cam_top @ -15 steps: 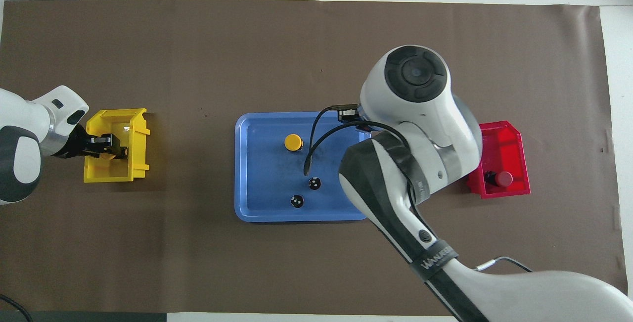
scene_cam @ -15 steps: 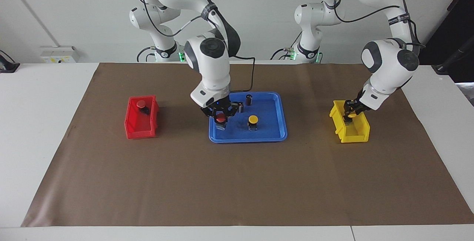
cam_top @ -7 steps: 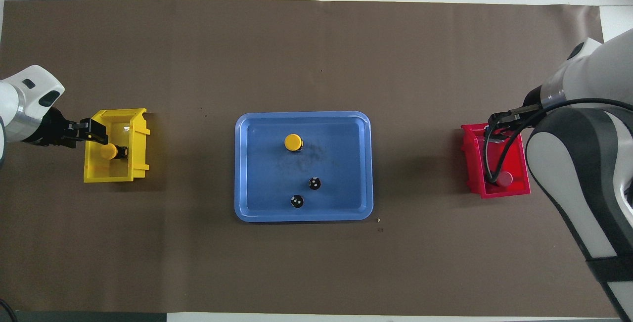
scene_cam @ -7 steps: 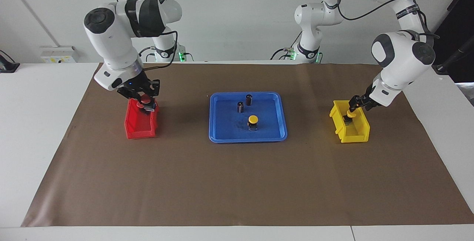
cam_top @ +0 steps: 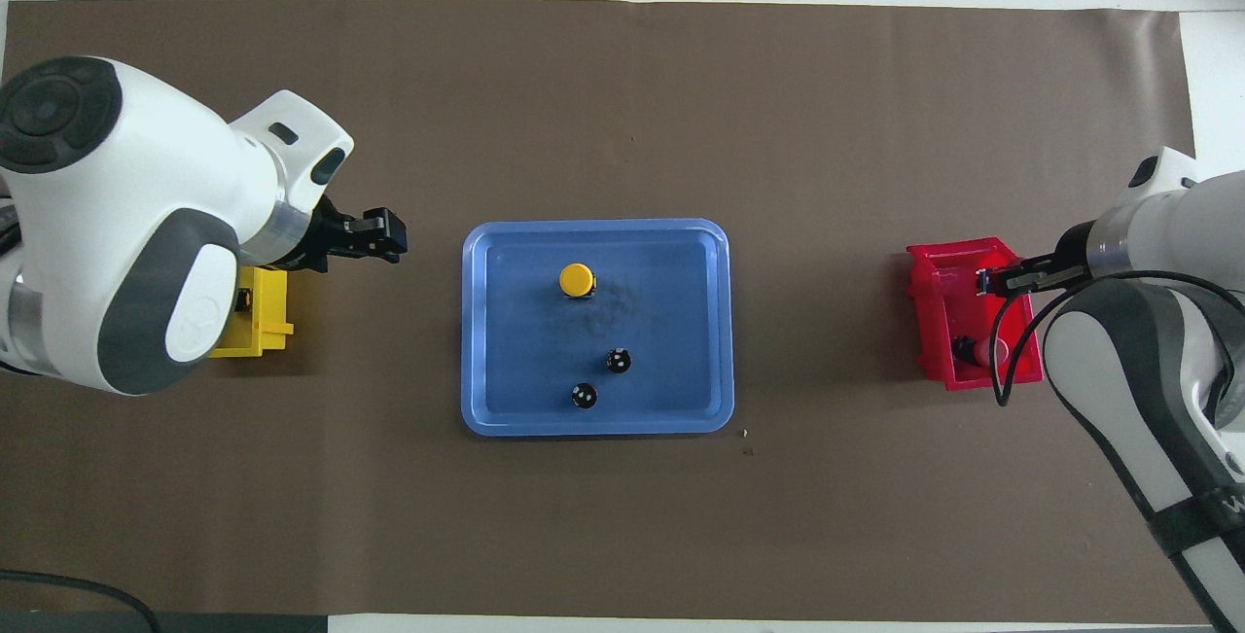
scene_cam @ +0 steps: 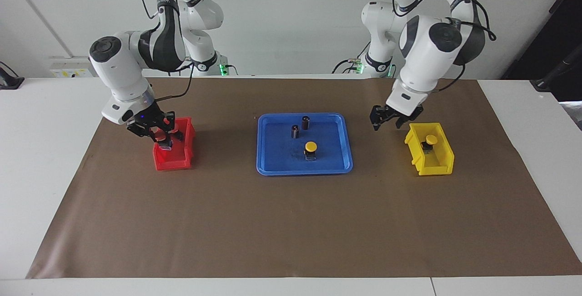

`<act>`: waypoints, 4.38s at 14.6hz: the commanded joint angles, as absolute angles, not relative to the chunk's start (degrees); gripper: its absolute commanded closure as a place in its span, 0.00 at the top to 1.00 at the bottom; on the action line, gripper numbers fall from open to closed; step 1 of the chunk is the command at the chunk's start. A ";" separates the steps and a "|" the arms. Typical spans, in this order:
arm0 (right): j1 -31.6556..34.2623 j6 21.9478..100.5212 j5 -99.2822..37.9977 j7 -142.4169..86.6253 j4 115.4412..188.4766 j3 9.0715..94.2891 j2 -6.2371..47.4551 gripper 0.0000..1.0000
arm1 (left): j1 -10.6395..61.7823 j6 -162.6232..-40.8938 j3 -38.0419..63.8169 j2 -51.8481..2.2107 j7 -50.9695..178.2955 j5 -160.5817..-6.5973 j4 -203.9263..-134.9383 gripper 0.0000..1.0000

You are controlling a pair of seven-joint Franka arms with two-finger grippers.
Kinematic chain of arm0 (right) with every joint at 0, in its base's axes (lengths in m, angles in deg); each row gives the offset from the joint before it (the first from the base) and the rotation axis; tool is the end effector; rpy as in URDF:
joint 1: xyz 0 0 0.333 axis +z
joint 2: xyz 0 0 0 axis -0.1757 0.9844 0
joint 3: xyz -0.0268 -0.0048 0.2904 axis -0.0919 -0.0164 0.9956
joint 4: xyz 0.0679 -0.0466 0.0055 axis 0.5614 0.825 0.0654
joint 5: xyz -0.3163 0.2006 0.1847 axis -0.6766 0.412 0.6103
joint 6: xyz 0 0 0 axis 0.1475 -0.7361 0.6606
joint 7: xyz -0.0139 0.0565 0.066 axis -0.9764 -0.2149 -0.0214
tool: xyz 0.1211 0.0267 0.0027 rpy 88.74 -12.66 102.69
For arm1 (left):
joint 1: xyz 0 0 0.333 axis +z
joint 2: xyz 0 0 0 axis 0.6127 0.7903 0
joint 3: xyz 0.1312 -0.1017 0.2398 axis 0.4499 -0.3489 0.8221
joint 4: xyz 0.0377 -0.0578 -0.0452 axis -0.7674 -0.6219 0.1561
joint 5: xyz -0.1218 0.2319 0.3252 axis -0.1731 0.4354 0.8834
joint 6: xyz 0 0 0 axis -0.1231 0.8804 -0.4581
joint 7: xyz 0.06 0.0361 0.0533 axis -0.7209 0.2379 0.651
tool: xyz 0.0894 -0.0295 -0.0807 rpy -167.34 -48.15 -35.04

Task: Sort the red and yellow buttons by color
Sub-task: 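Reach the left gripper to the last yellow button while the right gripper withdraws, then grasp the yellow button and lift it toward the yellow bin with the left gripper, then lower the yellow button into the yellow bin and open the left gripper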

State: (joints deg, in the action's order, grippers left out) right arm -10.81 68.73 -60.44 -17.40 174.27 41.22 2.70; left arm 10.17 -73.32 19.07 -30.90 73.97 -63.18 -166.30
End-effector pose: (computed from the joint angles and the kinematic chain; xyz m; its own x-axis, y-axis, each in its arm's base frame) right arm 0.5470 -0.0370 0.3519 0.9690 0.2450 0.0308 0.2452 -0.9695 -0.0047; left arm 0.5454 -0.2565 0.4333 0.9982 0.0499 -0.0337 0.0521 -0.9964 0.0672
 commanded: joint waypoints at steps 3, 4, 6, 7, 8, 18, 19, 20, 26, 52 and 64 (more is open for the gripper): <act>-11.18 74.14 -60.26 -16.38 178.98 42.19 1.23 0.29 | 0.01 -80.79 20.22 -19.34 85.91 -64.69 -160.18 0.77; -10.83 74.33 -60.26 -16.38 179.25 42.19 1.31 0.29 | -0.87 -81.06 20.31 -17.06 86.10 -64.69 -158.95 0.77; -10.56 74.94 -60.18 -16.21 179.34 42.19 2.62 0.29 | -1.58 -82.55 20.31 -15.28 86.89 -64.69 -158.50 0.77; -10.56 75.99 -60.18 -16.21 179.51 42.19 2.98 0.29 | -2.37 -82.64 20.31 -14.58 86.98 -64.69 -158.32 0.78; -10.56 77.04 -60.18 -16.29 180.04 42.19 2.98 0.29 | -2.55 -82.82 20.31 -14.23 87.24 -64.69 -158.32 0.78; -10.30 80.83 -60.18 -16.47 182.77 42.19 3.51 0.59 | -5.36 -83.78 20.31 -13.17 91.11 -64.61 -158.85 0.80; -10.38 80.75 -60.18 -16.30 182.68 42.19 3.51 0.59 | -5.37 -83.87 20.31 -13.17 91.11 -64.61 -158.93 0.80; -10.39 80.05 -60.26 -16.21 181.98 42.19 3.68 0.59 | -5.28 -84.13 20.31 -13.17 91.02 -64.52 -159.11 0.79; -10.39 63.55 -60.09 -16.99 167.41 42.28 5.97 0.59 | -5.28 -84.75 20.31 -12.55 91.02 -64.25 -159.37 0.58; -15.66 31.78 -62.46 -29.04 143.22 39.73 3.60 1.00 | 29.53 -73.59 22.95 -27.32 51.03 -59.77 -167.37 0.25; -15.57 33.28 -62.02 -32.38 142.34 39.82 3.25 1.00 | 30.92 -80.62 22.86 -27.85 50.95 -59.77 -173.70 0.25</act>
